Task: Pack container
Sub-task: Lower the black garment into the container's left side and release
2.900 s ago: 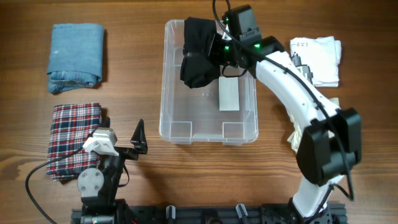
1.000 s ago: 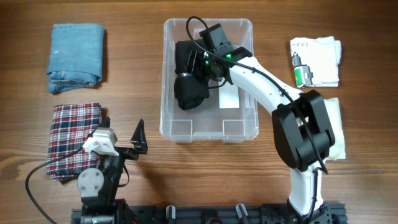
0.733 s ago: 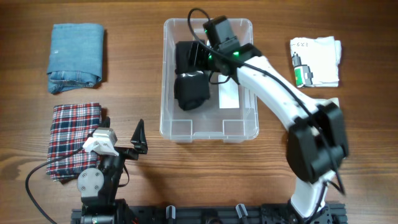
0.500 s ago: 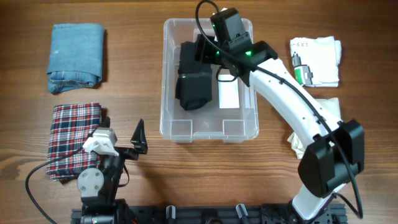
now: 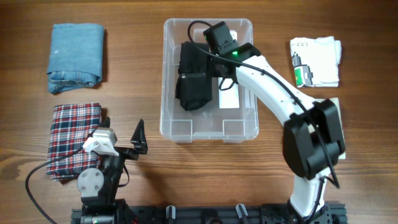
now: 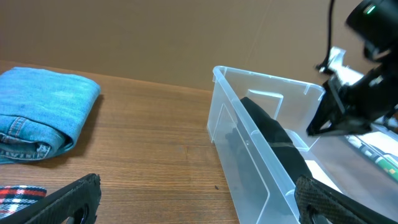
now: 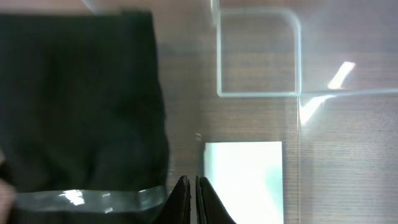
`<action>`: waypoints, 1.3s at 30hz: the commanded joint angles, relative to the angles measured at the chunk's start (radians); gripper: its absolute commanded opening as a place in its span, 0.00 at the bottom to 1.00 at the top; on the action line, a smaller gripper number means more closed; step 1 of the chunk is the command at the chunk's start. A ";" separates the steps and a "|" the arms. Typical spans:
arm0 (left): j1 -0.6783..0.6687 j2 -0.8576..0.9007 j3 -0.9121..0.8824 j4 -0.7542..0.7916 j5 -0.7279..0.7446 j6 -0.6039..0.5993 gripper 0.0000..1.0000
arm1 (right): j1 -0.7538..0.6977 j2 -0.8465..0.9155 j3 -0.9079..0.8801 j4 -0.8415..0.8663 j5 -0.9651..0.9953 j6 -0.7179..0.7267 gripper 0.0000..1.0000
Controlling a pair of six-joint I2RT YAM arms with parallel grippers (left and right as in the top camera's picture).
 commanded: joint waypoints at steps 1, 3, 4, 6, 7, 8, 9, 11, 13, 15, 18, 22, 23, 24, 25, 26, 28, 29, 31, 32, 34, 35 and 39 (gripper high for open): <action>0.006 -0.001 -0.005 -0.004 -0.010 0.019 1.00 | 0.010 0.043 0.005 -0.004 0.027 -0.032 0.04; 0.006 -0.001 -0.005 -0.004 -0.010 0.019 1.00 | 0.010 0.056 0.005 0.000 0.023 -0.029 0.04; 0.006 -0.001 -0.005 -0.004 -0.010 0.019 1.00 | 0.010 0.061 0.005 0.001 0.016 -0.028 0.04; 0.006 -0.001 -0.005 -0.004 -0.010 0.019 1.00 | 0.010 0.070 0.005 0.005 0.000 -0.030 0.04; 0.006 -0.001 -0.005 -0.004 -0.010 0.019 1.00 | 0.010 0.073 0.005 0.006 -0.011 -0.032 0.04; 0.006 -0.001 -0.005 -0.004 -0.010 0.019 1.00 | 0.010 0.074 0.005 0.007 -0.019 -0.033 0.04; 0.006 -0.001 -0.005 -0.004 -0.010 0.019 1.00 | 0.010 0.074 0.005 0.009 -0.034 -0.032 0.04; 0.006 -0.001 -0.005 -0.004 -0.010 0.019 1.00 | 0.010 0.074 0.005 0.021 -0.066 -0.032 0.04; 0.006 -0.001 -0.005 -0.004 -0.010 0.019 1.00 | 0.010 0.074 0.005 0.035 -0.094 -0.032 0.04; 0.006 -0.001 -0.005 -0.004 -0.010 0.019 1.00 | 0.010 0.074 0.005 0.047 -0.114 -0.028 0.04; 0.006 -0.001 -0.005 -0.004 -0.010 0.019 1.00 | 0.010 0.074 0.005 0.058 -0.128 -0.027 0.04; 0.006 -0.001 -0.005 -0.004 -0.010 0.019 1.00 | 0.013 0.076 0.005 0.057 -0.144 -0.029 0.04; 0.006 -0.001 -0.005 -0.004 -0.010 0.019 1.00 | 0.016 0.076 0.005 0.058 -0.151 -0.029 0.04; 0.006 -0.001 -0.005 -0.004 -0.010 0.019 1.00 | 0.018 0.077 0.005 0.059 -0.152 -0.028 0.04; 0.006 -0.001 -0.005 -0.004 -0.010 0.019 1.00 | 0.020 0.078 0.005 0.061 -0.154 -0.029 0.04; 0.006 -0.001 -0.005 -0.004 -0.010 0.019 1.00 | 0.024 0.080 0.005 0.065 -0.154 -0.029 0.04; 0.006 -0.001 -0.005 -0.004 -0.010 0.019 1.00 | 0.029 0.082 0.005 0.071 -0.154 -0.028 0.04; 0.006 -0.001 -0.005 -0.004 -0.010 0.019 1.00 | 0.032 0.083 0.005 0.075 -0.160 -0.029 0.04; 0.006 -0.001 -0.005 -0.004 -0.010 0.019 1.00 | 0.037 0.083 0.005 0.080 -0.177 -0.029 0.04; 0.006 -0.001 -0.005 -0.004 -0.010 0.019 1.00 | 0.039 0.083 0.005 0.083 -0.181 -0.029 0.04; 0.006 -0.001 -0.005 -0.004 -0.010 0.019 1.00 | 0.043 0.083 0.005 0.090 -0.180 -0.029 0.04; 0.006 -0.001 -0.005 -0.004 -0.010 0.019 1.00 | 0.043 0.083 0.005 0.094 -0.180 -0.029 0.04; 0.006 -0.001 -0.005 -0.004 -0.010 0.019 1.00 | 0.042 0.083 0.005 0.106 -0.180 -0.030 0.04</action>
